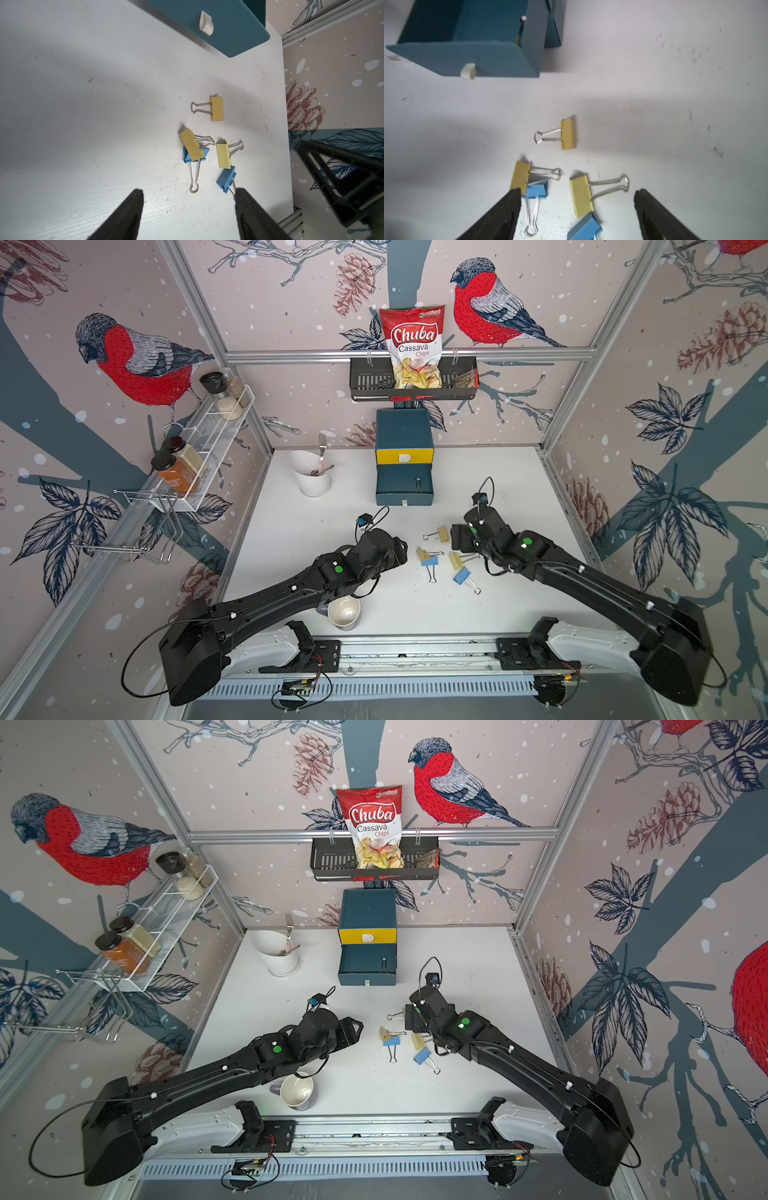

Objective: Put the binder clips in the drawer according to color
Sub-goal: Pick up the binder clip at the center of the board.

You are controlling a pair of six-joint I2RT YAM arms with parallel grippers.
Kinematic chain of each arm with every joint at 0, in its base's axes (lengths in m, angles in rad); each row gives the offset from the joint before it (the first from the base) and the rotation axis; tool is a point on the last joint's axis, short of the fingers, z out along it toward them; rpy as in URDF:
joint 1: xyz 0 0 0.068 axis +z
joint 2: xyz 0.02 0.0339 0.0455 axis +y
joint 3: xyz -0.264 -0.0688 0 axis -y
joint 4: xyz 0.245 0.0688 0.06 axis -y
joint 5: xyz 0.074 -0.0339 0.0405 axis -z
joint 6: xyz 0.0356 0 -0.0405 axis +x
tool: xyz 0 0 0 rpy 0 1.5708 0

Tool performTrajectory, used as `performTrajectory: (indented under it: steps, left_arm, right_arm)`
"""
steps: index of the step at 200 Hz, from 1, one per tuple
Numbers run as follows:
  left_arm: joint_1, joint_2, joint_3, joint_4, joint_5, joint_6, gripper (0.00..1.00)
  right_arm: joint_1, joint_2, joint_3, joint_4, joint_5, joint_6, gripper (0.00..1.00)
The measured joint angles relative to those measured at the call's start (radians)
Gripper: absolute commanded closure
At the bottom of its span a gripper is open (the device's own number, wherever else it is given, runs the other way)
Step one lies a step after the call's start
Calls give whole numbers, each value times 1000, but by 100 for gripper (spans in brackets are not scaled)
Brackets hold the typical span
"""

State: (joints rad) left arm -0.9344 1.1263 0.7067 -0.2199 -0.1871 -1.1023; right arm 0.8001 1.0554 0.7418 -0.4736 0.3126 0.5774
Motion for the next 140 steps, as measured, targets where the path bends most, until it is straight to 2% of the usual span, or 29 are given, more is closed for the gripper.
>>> performTrajectory:
  steps: [17, 36, 83, 140]
  left_arm:
    - [0, 6, 4, 2, 0, 2, 27]
    - [0, 12, 13, 3, 0, 2, 27]
    - [0, -5, 13, 7, 0, 2, 27]
    - [0, -6, 12, 7, 0, 2, 27]
  right_arm:
    - [-18, -84, -139, 54, -60, 29, 3]
    - [-53, -81, -204, 106, -109, 50, 1]
    - [-96, 52, -253, 217, -223, 53, 2]
    - [-71, 122, -275, 286, -319, 57, 3]
